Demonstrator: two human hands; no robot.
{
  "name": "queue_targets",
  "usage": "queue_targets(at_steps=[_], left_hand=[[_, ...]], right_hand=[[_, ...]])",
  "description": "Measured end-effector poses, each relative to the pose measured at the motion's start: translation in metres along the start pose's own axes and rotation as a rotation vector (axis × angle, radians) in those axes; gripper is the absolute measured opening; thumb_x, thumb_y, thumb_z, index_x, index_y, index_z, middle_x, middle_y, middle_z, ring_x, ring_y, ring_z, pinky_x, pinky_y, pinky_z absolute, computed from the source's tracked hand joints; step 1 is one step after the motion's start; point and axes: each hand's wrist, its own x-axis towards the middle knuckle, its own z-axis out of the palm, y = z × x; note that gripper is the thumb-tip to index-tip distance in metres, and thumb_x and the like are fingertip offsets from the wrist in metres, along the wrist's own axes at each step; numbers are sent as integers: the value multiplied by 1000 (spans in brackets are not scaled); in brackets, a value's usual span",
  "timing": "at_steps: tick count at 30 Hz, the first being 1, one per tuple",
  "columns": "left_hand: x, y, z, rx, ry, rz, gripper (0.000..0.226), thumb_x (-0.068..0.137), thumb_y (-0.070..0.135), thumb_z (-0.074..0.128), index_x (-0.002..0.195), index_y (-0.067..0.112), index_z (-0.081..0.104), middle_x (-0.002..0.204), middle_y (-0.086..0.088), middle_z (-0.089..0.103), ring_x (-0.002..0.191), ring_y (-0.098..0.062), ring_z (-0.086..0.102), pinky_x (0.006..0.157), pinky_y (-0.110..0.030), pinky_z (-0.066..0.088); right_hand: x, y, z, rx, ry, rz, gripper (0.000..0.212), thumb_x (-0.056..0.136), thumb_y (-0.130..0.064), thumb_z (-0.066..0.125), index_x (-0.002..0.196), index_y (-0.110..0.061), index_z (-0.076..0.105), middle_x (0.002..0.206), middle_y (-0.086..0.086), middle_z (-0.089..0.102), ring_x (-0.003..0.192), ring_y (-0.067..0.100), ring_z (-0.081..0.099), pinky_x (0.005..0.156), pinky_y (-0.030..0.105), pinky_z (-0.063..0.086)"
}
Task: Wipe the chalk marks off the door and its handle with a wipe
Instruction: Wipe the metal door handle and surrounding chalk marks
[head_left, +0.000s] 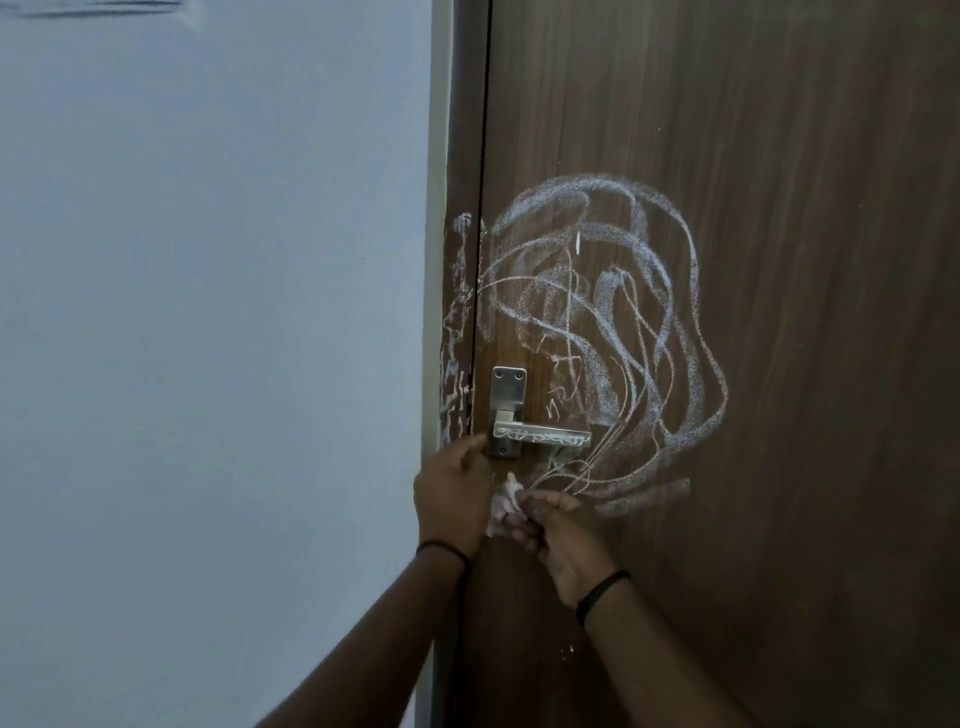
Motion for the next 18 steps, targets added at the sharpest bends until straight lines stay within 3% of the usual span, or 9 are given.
queue_targets(at_steps=[2, 4, 5, 9, 12, 14, 15, 18], left_hand=[[-16, -6, 2, -175, -85, -105, 25, 94, 21, 61, 93, 41, 75, 90, 19, 76, 77, 4, 68, 74, -9, 52], [-18, -8, 5, -376, -173, -276, 20, 95, 25, 62, 94, 38, 76, 81, 5, 77, 73, -14, 73, 69, -34, 63], [-16, -8, 7, -441, -187, -353, 17, 95, 25, 62, 98, 33, 77, 79, -1, 77, 73, -20, 74, 67, -39, 63], [-5, -3, 9, -657, -108, -604, 11, 91, 12, 68, 99, 10, 76, 73, -8, 75, 63, -17, 73, 57, -27, 58], [11, -2, 7, -580, 118, -514, 17, 86, 8, 73, 102, 9, 77, 84, -5, 77, 76, -20, 74, 68, -28, 61], [22, 5, 5, -371, 194, -332, 24, 87, 16, 73, 110, 13, 74, 93, 8, 73, 83, -11, 69, 74, -10, 52], [26, 11, 4, -248, 188, -241, 23, 87, 21, 72, 110, 16, 73, 93, 12, 69, 82, -5, 65, 69, 0, 43], [31, 22, 11, -115, 133, -123, 12, 87, 33, 71, 92, 22, 76, 80, 15, 67, 73, 3, 60, 58, -5, 36]], right_hand=[[-2, -6, 11, 64, -8, -20, 23, 94, -11, 65, 110, 5, 62, 67, 6, 67, 51, 8, 61, 52, 27, 55], [-4, -9, 20, 78, 40, -35, 22, 92, -15, 68, 108, 0, 64, 63, 4, 63, 48, 10, 57, 44, 26, 51], [-4, -10, 24, 64, 67, -52, 22, 91, -17, 70, 106, -2, 65, 65, 5, 63, 50, 11, 56, 44, 25, 49], [-8, -7, 30, -27, 101, -165, 14, 92, -18, 69, 94, -5, 72, 79, 13, 73, 62, 19, 67, 50, 30, 56], [-12, -3, 28, -68, 83, -202, 16, 97, -17, 61, 96, -6, 74, 82, 14, 76, 67, 17, 72, 53, 28, 57], [-14, -1, 22, -95, 65, -209, 17, 100, -11, 56, 97, -5, 72, 75, 6, 76, 66, 13, 72, 52, 22, 55], [-16, 0, 18, -133, 59, -213, 19, 100, -10, 53, 97, -5, 71, 73, 2, 76, 67, 11, 72, 52, 18, 53], [-20, 7, 3, -284, 71, -227, 19, 100, -12, 54, 93, -6, 71, 80, 1, 73, 71, 10, 67, 59, 16, 49]])
